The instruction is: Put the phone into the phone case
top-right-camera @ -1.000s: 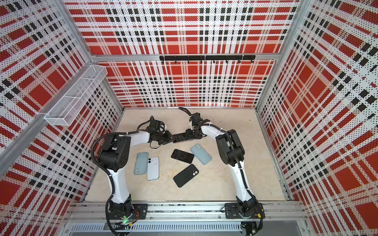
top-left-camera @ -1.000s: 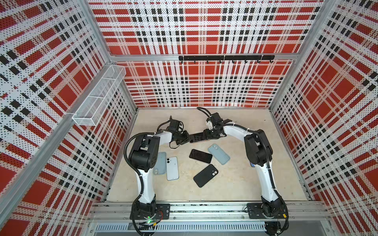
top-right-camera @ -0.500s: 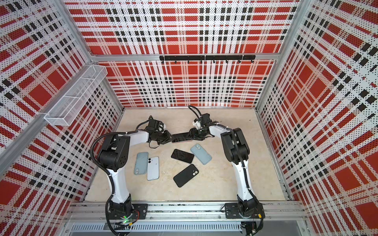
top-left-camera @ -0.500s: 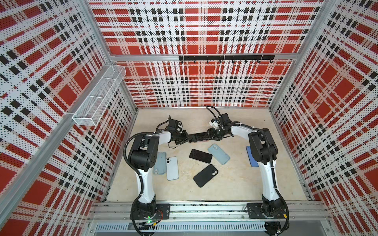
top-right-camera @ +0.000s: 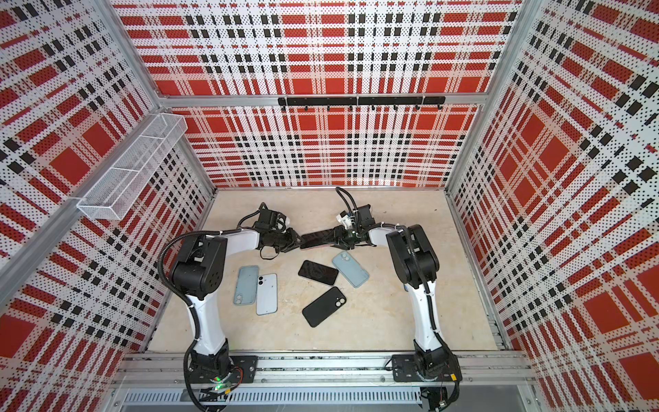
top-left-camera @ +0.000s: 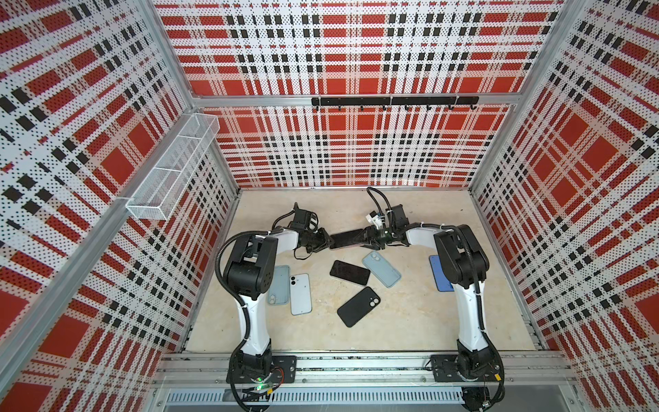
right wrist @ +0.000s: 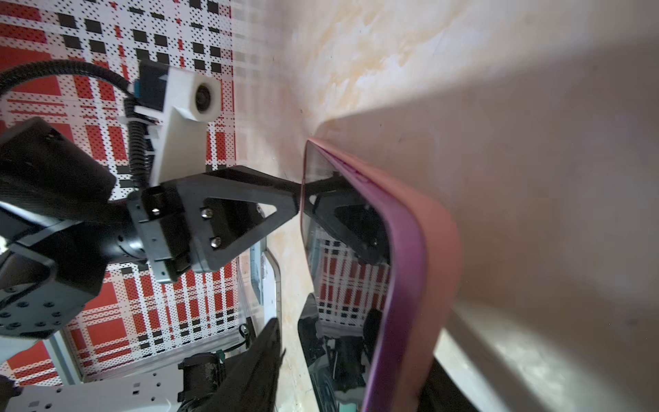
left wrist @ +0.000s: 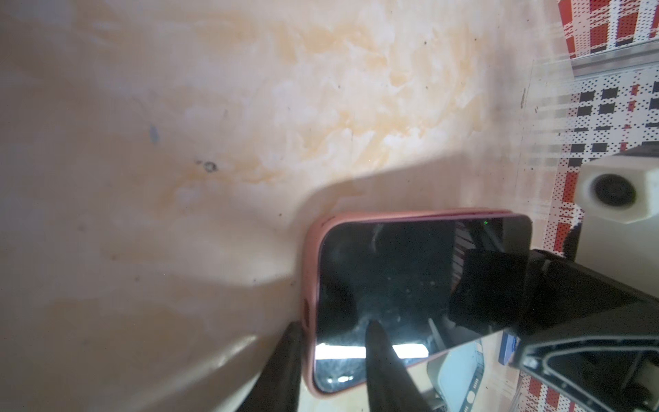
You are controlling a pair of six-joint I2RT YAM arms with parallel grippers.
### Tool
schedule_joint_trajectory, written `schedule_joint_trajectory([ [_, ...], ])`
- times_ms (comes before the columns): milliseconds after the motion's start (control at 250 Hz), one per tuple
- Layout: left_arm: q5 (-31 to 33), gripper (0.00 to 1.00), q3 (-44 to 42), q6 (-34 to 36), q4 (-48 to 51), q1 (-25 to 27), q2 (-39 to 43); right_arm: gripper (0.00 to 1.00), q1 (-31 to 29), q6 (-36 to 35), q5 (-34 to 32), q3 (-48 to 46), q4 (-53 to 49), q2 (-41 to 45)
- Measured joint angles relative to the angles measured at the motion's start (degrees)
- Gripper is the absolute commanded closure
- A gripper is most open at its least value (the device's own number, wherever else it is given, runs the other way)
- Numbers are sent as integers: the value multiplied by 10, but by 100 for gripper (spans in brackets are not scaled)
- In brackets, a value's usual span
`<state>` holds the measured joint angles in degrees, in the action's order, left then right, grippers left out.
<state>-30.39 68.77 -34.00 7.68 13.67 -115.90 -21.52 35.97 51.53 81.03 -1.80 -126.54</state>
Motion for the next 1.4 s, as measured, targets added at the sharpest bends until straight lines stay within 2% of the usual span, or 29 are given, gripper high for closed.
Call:
schedule_joint_trajectory([
  [352, -12, 67, -5, 0, -7, -1, 0, 90, 5, 24, 1, -14, 37, 14],
  [512, -13, 66, -5, 0, -7, -3, 0, 96, 5, 13, -3, -14, 31, 14],
  [708, -25, 56, -12, -1, -19, -10, 7, 99, 5, 7, -18, -18, 15, 33],
  [764, -33, 50, -23, -6, -33, -16, 17, 99, 4, 7, -24, -24, 10, 43],
  [788, -37, 28, -29, -9, -40, -19, 23, 99, 4, 8, -26, -26, 8, 47],
  [800, -39, 7, -31, -9, -42, -21, 27, 99, 5, 9, -28, -28, 7, 52],
  [808, -40, 1, -34, -9, -45, -22, 30, 99, 5, 9, -28, -28, 7, 53],
  [816, -41, 0, -35, -9, -46, -23, 31, 99, 5, 9, -30, -29, 7, 55],
  [1104, -118, 1, -48, -35, -128, -64, 127, 100, 22, 63, -8, -39, 45, 141],
  [1292, -184, 0, -85, -134, -301, -64, 135, 100, 25, 107, 23, -41, 98, 179],
  [1400, -214, 12, -109, -211, -419, -60, 123, 100, 25, 124, 37, -47, 115, 186],
])
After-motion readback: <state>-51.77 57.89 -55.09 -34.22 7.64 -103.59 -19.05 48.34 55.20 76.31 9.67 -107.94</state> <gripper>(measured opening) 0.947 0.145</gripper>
